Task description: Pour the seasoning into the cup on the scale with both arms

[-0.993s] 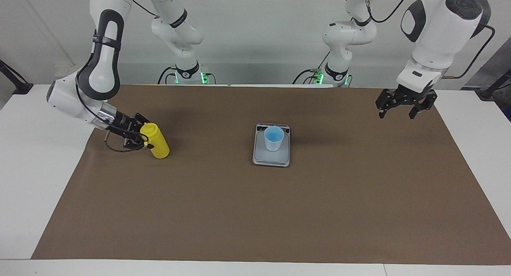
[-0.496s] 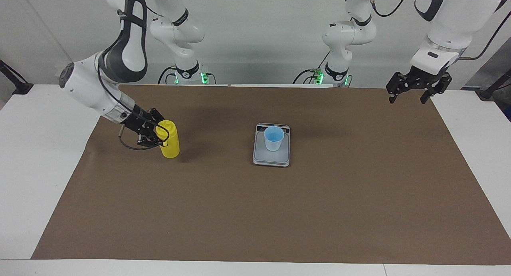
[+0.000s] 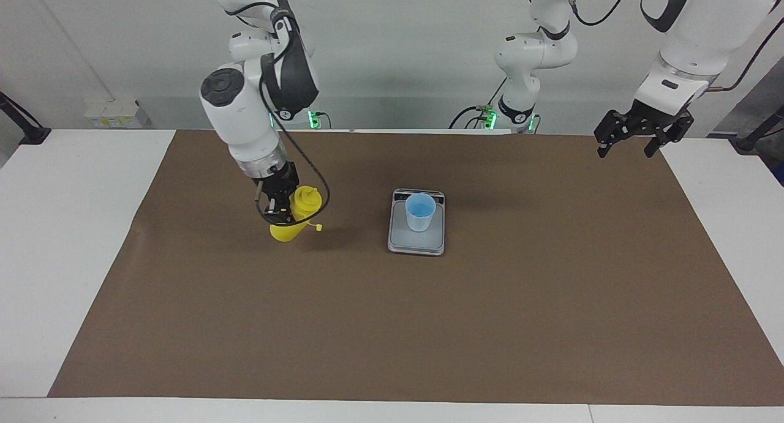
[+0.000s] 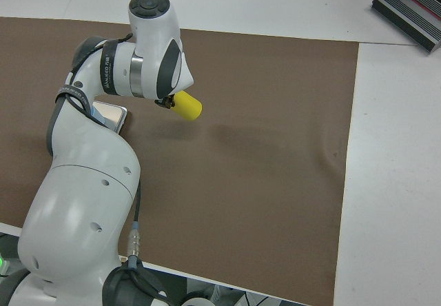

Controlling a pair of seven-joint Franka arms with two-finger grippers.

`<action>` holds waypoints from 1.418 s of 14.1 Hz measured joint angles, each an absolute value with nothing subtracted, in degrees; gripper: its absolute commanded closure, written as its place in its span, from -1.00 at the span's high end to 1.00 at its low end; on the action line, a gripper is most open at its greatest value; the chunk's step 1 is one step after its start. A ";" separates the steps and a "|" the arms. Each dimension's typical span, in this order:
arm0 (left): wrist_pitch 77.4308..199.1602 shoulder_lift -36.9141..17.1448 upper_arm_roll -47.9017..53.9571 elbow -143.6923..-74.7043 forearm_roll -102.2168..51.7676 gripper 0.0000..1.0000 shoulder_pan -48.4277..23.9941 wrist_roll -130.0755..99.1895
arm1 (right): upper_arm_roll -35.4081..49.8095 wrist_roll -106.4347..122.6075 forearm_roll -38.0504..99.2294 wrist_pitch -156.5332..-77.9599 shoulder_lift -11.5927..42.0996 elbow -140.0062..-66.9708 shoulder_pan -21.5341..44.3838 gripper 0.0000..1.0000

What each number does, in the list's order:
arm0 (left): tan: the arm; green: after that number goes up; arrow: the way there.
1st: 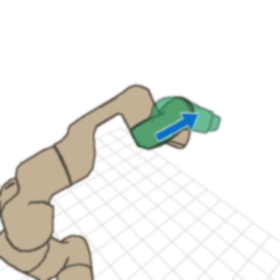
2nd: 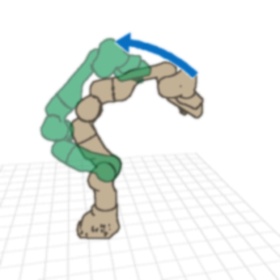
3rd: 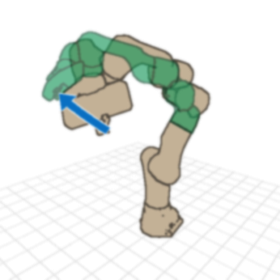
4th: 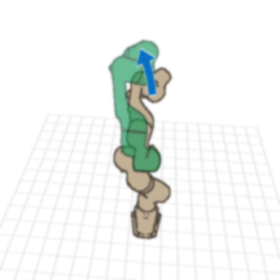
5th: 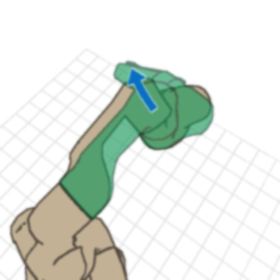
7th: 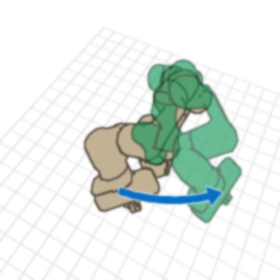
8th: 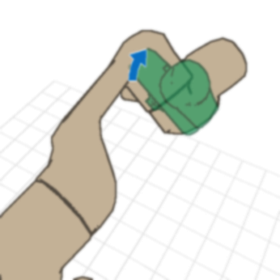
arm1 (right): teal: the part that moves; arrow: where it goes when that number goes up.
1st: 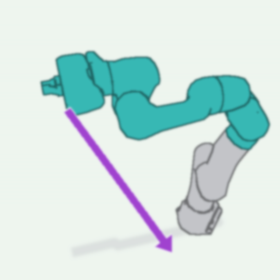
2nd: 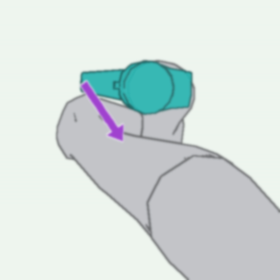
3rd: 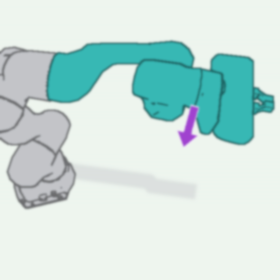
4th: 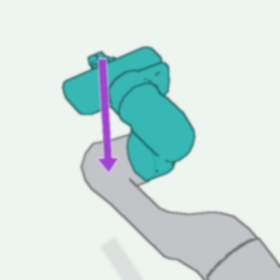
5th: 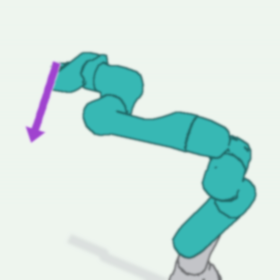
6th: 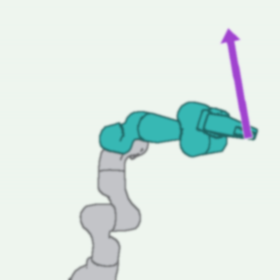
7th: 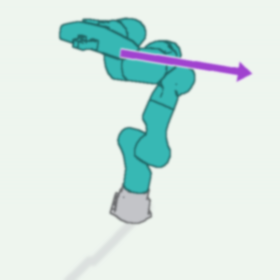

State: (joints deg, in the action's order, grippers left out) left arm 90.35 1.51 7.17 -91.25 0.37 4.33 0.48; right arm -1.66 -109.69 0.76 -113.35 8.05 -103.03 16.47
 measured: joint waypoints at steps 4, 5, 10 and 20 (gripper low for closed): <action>90.20 1.52 7.64 -91.21 -0.08 1.00 4.61 0.48 | -1.50 -115.90 -12.62 -108.77 12.88 -94.47 25.00 -1.00; 90.18 1.52 7.97 -91.28 -0.11 1.00 4.57 0.48 | -1.50 -116.95 -15.45 -107.71 14.38 -92.50 26.64 -1.00; 90.11 1.52 8.32 -91.38 -0.13 1.00 4.32 0.48 | -1.43 -119.66 -31.09 -103.71 19.77 -89.09 33.99 -1.00; 90.05 1.52 8.17 -91.40 -0.14 1.00 4.26 0.41 | -1.43 -120.51 -49.68 -93.87 30.05 -81.11 45.79 -1.00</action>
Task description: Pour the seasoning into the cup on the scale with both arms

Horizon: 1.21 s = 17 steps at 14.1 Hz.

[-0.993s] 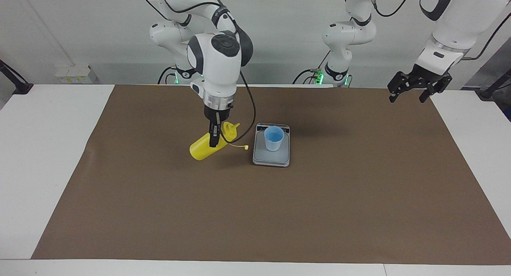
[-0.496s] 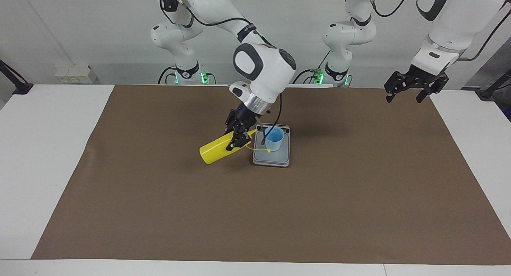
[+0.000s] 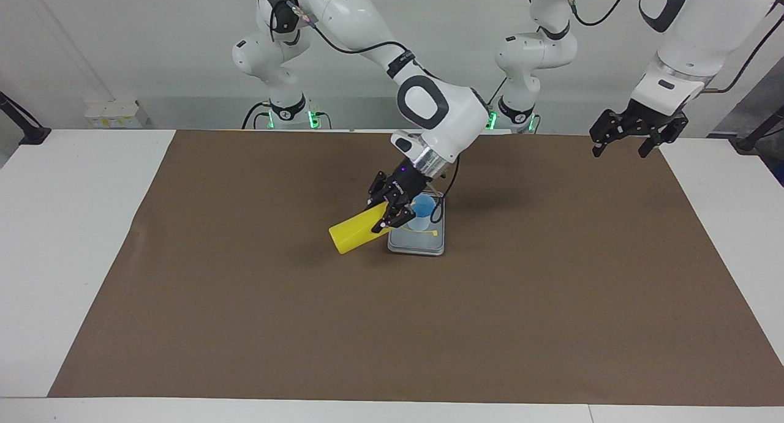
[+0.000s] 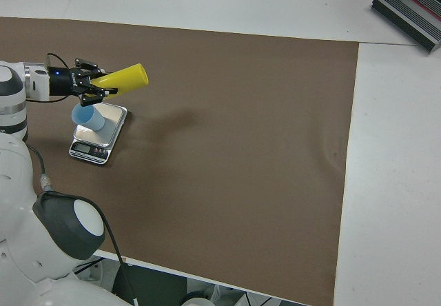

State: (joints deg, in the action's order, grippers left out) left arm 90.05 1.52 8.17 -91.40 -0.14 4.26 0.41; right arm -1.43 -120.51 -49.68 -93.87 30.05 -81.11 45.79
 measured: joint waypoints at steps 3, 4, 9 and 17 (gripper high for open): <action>90.05 1.52 8.17 -91.40 -0.14 1.00 4.26 0.41 | -1.42 -120.35 -54.31 -93.00 30.26 -82.17 46.93 -1.00; 90.05 1.52 8.09 -91.40 -0.14 1.00 4.27 0.41 | -1.42 -120.05 -55.34 -92.80 30.30 -82.52 47.14 -1.00; 90.05 1.53 8.01 -91.41 -0.14 1.00 4.28 0.41 | -1.40 -119.71 -60.52 -90.76 30.44 -85.01 48.96 -1.00; 90.05 1.53 8.00 -91.41 -0.14 1.00 4.29 0.41 | -1.37 -119.09 -66.52 -89.04 32.33 -88.68 52.28 -1.00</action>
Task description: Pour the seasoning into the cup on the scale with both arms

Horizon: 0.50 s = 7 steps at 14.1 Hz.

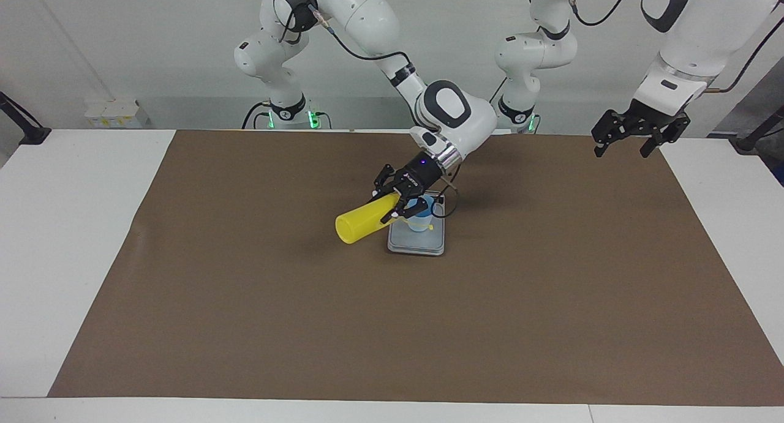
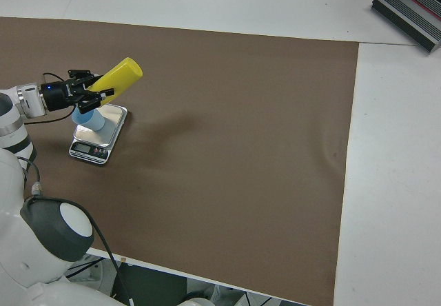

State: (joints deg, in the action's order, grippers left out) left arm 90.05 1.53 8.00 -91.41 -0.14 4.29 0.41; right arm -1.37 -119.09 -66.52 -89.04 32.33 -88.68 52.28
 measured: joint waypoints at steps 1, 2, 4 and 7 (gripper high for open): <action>90.05 1.53 8.00 -91.41 -0.14 1.00 4.29 0.40 | -1.37 -119.09 -66.74 -88.80 32.64 -88.68 52.56 -1.00; 90.05 1.53 8.00 -91.41 -0.14 1.00 4.29 0.40 | -1.37 -119.09 -66.78 -88.64 32.75 -88.68 52.69 -1.00; 90.05 1.53 8.00 -91.41 -0.14 1.00 4.29 0.40 | -1.45 -119.09 -66.81 -88.51 32.74 -88.60 52.70 -1.00; 90.04 1.53 8.00 -91.41 -0.14 1.00 4.29 0.40 | -1.64 -119.02 -66.94 -88.48 32.75 -88.51 52.58 -1.00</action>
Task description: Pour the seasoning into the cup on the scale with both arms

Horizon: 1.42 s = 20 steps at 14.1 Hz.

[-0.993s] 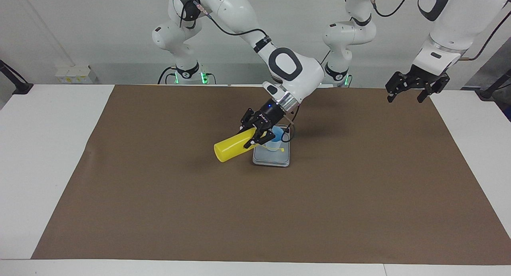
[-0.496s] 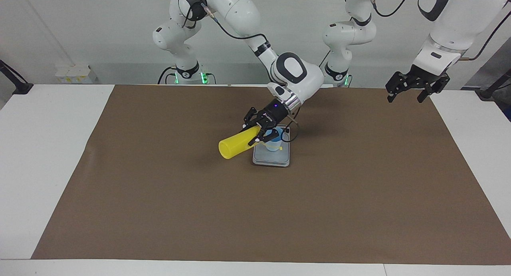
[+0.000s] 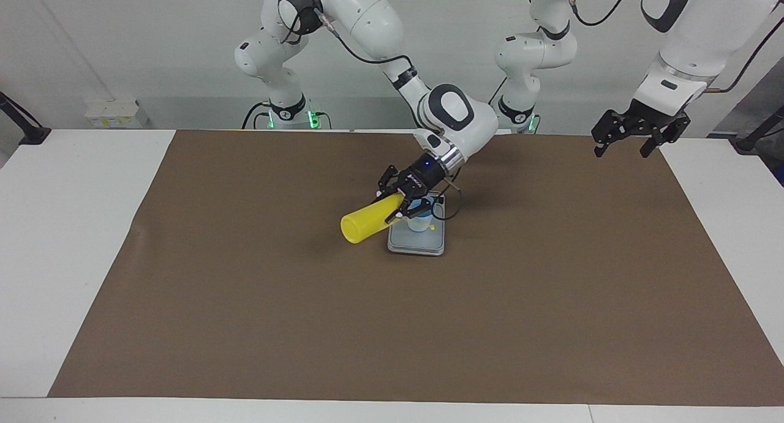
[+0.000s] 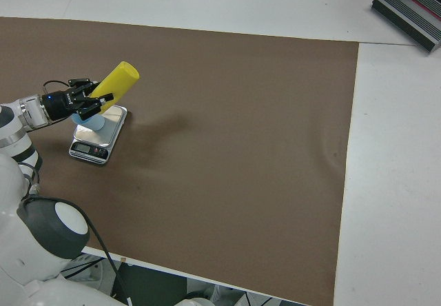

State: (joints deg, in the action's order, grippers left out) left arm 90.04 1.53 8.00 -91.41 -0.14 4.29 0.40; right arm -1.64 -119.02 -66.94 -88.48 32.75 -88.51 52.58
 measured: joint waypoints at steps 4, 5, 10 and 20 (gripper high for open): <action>90.04 1.53 8.00 -91.41 -0.14 1.00 4.29 0.40 | -1.73 -118.66 -66.67 -88.44 32.67 -87.86 52.03 -1.00; 90.05 1.53 8.00 -91.41 -0.14 1.00 4.29 0.40 | -1.79 -118.80 -66.05 -88.41 32.58 -87.69 51.79 -1.00; 90.04 1.53 7.99 -91.41 -0.14 1.00 4.29 0.40 | -1.89 -119.02 -59.24 -88.40 29.75 -86.97 49.58 -1.00; 88.79 1.71 7.66 -91.44 -0.14 1.00 4.90 0.54 | -2.06 -116.69 -25.69 -94.38 15.12 -86.91 34.26 -1.00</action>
